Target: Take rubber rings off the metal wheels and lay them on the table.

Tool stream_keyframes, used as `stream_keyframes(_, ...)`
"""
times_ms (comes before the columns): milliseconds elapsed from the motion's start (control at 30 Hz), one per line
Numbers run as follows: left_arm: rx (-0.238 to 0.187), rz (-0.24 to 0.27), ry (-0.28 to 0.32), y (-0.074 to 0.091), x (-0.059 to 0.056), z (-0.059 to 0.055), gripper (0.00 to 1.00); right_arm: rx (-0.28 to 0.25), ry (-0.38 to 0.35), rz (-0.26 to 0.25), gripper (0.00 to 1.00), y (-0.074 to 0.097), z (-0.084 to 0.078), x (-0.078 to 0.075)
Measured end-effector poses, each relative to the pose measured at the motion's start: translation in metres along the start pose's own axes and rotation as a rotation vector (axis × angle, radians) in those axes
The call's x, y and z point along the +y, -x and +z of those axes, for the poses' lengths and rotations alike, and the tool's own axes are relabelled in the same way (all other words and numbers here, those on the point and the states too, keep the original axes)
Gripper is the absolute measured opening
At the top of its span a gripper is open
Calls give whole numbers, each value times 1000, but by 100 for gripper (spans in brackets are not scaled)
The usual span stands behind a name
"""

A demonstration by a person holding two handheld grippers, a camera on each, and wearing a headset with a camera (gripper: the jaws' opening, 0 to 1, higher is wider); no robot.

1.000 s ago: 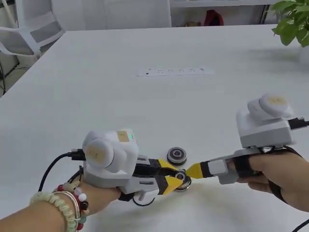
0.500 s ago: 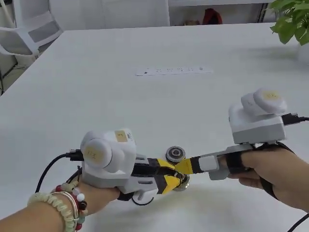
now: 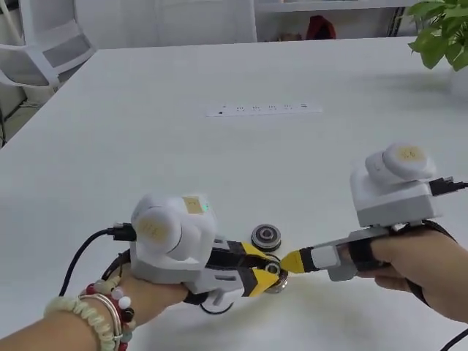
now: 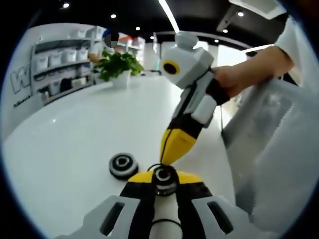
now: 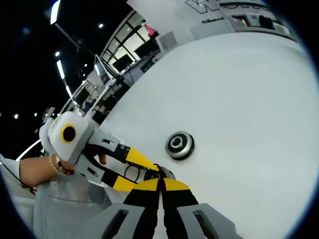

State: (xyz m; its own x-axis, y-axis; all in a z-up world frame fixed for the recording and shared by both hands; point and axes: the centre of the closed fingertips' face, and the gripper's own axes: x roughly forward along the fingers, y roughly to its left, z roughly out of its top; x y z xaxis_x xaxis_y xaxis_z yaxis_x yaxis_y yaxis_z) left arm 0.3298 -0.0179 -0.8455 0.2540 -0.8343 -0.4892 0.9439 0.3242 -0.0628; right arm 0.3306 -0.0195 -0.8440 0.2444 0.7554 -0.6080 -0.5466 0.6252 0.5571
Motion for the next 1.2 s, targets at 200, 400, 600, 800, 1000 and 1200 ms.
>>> stream_keyframes(200,66,-10,-63,1,-5,-1,22,-5,-1,4,0,0,0,2)
stream_keyframes(400,90,-19,-105,5,-8,2,28,-18,4,0,0,2,4,2)
stream_keyframes(600,68,-1,-120,17,-4,18,34,-69,-35,4,0,9,14,-1)
stream_keyframes(800,18,18,-96,31,-2,40,39,-106,-50,-3,0,15,23,-3)
stream_keyframes(1000,-27,41,-89,49,0,74,50,-147,-72,12,0,19,30,-1)
stream_keyframes(1200,-67,67,-110,80,-1,95,51,-170,-73,26,0,22,35,3)
